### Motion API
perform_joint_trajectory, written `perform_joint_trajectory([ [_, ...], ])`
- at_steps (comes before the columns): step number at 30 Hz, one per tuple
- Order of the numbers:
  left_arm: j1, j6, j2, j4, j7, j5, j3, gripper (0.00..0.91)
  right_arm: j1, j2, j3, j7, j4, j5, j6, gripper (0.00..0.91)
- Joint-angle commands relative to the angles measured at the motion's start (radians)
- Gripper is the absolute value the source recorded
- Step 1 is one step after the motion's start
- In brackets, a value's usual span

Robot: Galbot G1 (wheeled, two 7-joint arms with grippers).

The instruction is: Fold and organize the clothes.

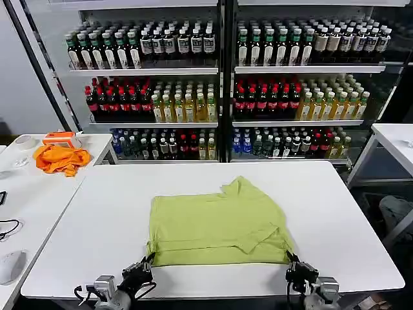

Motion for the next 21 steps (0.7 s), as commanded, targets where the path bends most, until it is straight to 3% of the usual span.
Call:
perform_joint_trajectory([
  [1, 0.082, -0.006, 0.011, -0.082, 0.002, 0.033, -0.027, 0.02, -0.189, 0.044, 0.01, 0.005, 0.133, -0.075, 0.006, 0.0],
  [3, 0.09, -0.001, 0.013, -0.094, 0.001, 0.042, -0.032, 0.03, -0.202, 0.042, 0.011, 0.004, 0.144, -0.088, -0.002, 0.0],
  [4, 0.092, 0.001, 0.013, -0.098, 0.001, 0.046, -0.033, 0.433, -0.204, 0.041, 0.013, -0.001, 0.145, -0.106, -0.013, 0.0],
  [5, 0.093, 0.003, 0.013, -0.101, -0.004, 0.049, -0.035, 0.776, -0.203, 0.04, 0.014, -0.004, 0.146, -0.13, -0.027, 0.111],
  [6, 0.092, 0.003, 0.013, -0.104, -0.008, 0.05, -0.037, 0.907, -0.201, 0.037, 0.016, -0.01, 0.145, -0.148, -0.034, 0.534],
  [7, 0.091, 0.002, 0.013, -0.104, -0.007, 0.06, -0.04, 0.907, -0.196, 0.034, 0.02, -0.015, 0.145, -0.158, -0.035, 0.907],
  [14, 0.057, -0.002, 0.043, -0.146, -0.006, 0.101, -0.069, 0.907, -0.138, -0.02, 0.067, -0.044, 0.177, -0.178, -0.032, 0.907],
  [21, -0.076, -0.02, 0.096, -0.08, -0.045, 0.067, -0.065, 0.907, 0.026, -0.07, 0.078, -0.028, 0.132, -0.071, -0.057, 0.907],
])
